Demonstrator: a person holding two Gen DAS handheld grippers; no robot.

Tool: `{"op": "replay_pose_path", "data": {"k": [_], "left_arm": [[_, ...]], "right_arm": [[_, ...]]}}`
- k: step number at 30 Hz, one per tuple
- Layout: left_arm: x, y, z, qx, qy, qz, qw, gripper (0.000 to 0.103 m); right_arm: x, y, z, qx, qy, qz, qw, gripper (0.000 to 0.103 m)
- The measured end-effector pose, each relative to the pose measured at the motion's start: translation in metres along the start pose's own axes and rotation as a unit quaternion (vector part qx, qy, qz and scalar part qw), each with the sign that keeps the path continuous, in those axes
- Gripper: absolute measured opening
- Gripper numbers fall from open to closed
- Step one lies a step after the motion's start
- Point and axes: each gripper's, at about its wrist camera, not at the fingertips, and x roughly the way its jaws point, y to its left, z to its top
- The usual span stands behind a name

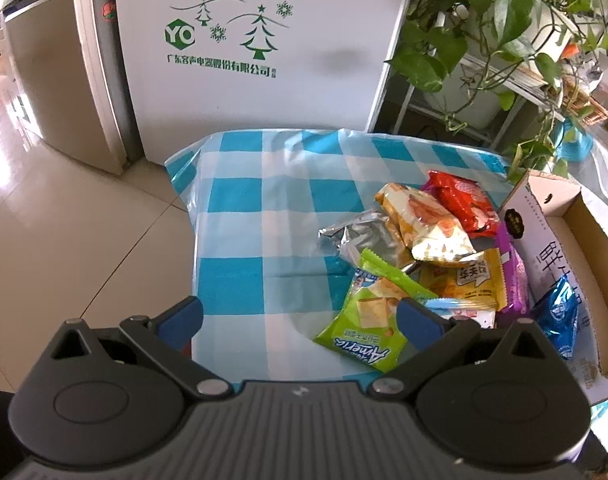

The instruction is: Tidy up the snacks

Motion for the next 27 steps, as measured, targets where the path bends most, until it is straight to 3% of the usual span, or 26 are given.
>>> {"op": "replay_pose_path", "data": {"k": [11,27], "left_arm": [[-0.001,0.004,-0.01,0.028,0.002,0.028,0.9992,0.102],[0.0,0.0,-0.025,0.057,0.019,0.031,0.9977,0.102]], "right_arm": [[-0.04,-0.021,0.025,0.038,-0.006,-0.05,0.998,0.103],[-0.055,-0.023,0.039,0.067,-0.013,-0.059,0.996,0.103]]}}
